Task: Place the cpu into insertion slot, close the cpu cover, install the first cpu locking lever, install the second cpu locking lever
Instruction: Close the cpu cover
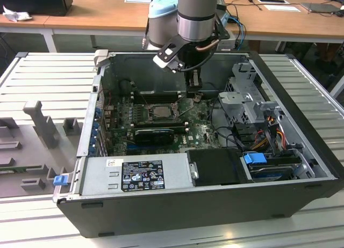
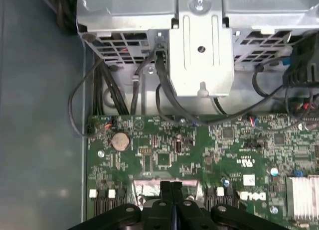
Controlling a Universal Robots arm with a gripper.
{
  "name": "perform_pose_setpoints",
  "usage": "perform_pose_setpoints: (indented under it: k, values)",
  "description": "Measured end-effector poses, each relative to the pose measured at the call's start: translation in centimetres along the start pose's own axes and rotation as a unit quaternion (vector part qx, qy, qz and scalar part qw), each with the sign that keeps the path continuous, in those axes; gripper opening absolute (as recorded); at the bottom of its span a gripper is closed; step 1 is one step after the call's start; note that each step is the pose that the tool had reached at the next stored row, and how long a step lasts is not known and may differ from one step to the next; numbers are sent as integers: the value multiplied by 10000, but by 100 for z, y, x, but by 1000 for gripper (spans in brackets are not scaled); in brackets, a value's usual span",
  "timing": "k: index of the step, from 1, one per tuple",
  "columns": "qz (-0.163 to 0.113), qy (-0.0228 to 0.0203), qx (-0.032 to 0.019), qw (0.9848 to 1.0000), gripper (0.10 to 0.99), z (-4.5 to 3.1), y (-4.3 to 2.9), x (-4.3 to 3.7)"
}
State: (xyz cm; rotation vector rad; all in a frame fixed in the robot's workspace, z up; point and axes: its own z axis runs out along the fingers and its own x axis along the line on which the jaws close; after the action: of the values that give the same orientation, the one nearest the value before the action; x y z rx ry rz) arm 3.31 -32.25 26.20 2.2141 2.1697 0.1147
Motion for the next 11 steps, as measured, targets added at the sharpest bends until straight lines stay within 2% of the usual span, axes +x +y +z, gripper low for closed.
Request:
perform_pose_setpoints:
  k: [1,5,7,11]
  values:
    - [-1,-1,12,10000,106,10,63,1]
    - [-16,1,28,10000,106,29,168,9]
    - [-40,3,44,10000,106,63,218,20]
    - [-64,4,55,10000,106,152,255,35]
